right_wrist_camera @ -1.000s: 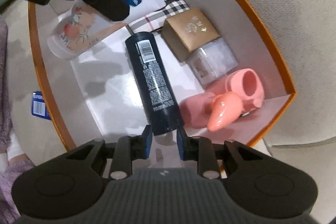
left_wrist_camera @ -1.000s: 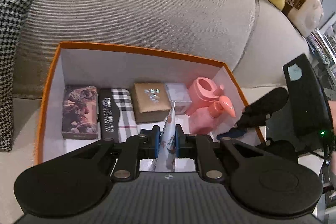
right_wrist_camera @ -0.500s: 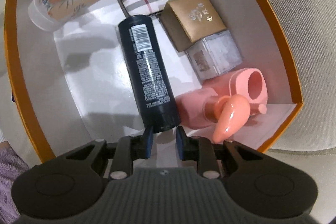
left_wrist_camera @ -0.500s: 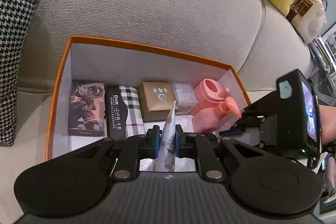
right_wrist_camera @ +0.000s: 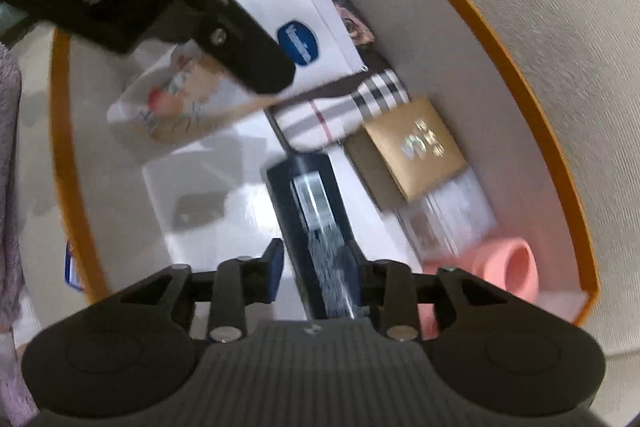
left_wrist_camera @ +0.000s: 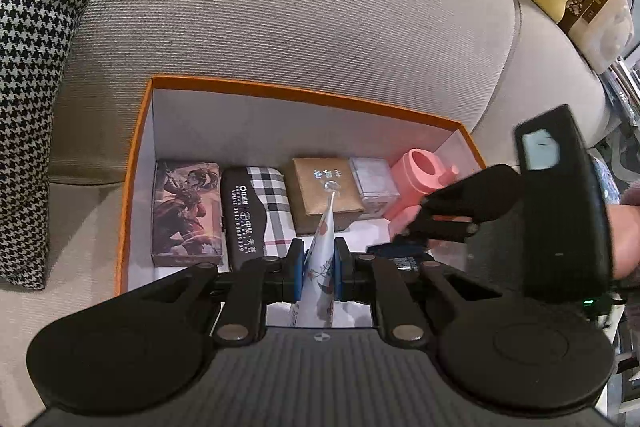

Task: Organize rigid objects
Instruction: 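Lower the Vaseline tube and black deodorant into the shoebox and open both tools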

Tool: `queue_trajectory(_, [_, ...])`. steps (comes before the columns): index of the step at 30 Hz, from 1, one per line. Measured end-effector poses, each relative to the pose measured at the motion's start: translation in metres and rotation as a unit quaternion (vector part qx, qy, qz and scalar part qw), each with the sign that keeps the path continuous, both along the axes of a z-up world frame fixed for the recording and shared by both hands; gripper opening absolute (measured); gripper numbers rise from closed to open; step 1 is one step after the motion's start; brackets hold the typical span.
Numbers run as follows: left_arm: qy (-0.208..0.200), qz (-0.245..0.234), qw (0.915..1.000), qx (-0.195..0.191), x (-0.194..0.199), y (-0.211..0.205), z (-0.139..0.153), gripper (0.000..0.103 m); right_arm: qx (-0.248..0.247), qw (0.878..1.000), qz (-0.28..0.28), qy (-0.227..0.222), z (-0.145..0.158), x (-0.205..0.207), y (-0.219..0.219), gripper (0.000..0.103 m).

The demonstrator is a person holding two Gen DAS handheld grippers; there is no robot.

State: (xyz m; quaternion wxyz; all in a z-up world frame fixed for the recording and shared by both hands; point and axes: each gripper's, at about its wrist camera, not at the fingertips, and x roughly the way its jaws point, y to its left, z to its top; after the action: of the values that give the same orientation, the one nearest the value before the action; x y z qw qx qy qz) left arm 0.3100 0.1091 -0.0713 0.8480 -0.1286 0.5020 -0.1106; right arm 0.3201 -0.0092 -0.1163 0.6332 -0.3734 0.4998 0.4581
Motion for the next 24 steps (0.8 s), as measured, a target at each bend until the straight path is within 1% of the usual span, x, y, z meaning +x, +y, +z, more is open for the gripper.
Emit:
queue_trajectory(3, [0.004,-0.004,1.0,0.0,0.002,0.002,-0.001,0.016,-0.003,1.0,0.009,-0.001,-0.006,0.004,0.008,0.041])
queue_trajectory(6, [0.005,-0.015,0.9999,-0.004,0.003,0.002,-0.002,0.016,-0.004,0.999,0.035,0.001,-0.005,0.003,0.008,0.04])
queue_trajectory(9, [0.005,-0.024,0.9997,-0.006,0.006,-0.002,-0.005,0.016,-0.011,0.998,0.063,0.013,-0.005,0.0,0.002,0.04])
queue_trajectory(12, [0.007,-0.033,0.9994,-0.01,0.008,-0.008,-0.007,0.016,-0.012,0.997,0.074,0.023,-0.003,-0.004,-0.005,0.04])
queue_trajectory(14, [0.005,-0.047,0.9988,-0.01,0.008,-0.015,-0.007,0.016,-0.014,0.998,0.063,0.023,0.0,-0.003,-0.009,0.038])
queue_trajectory(15, [0.006,-0.056,0.9984,-0.007,0.009,-0.018,-0.008,0.016,-0.01,0.998,0.059,0.017,0.003,-0.003,-0.011,0.038])
queue_trajectory(16, [0.007,-0.064,0.9979,-0.004,0.009,-0.022,-0.009,0.016,-0.004,0.998,0.055,0.01,0.007,-0.002,-0.013,0.04])
queue_trajectory(18, [0.013,-0.077,0.9969,0.003,0.011,-0.029,-0.01,0.016,0.008,0.999,0.044,-0.001,0.022,-0.001,-0.021,0.04])
queue_trajectory(20, [0.013,-0.099,0.9949,0.009,0.011,-0.038,-0.012,0.016,0.008,0.999,0.034,-0.023,0.035,-0.001,-0.028,0.04])
queue_trajectory(22, [0.009,-0.134,0.9908,0.015,0.008,-0.052,-0.012,0.016,0.009,0.998,0.029,-0.047,0.047,-0.003,-0.037,0.04])
queue_trajectory(24, [0.012,-0.172,0.9849,0.019,0.007,-0.068,-0.014,0.016,0.009,0.997,0.011,-0.07,0.057,-0.003,-0.041,0.04])
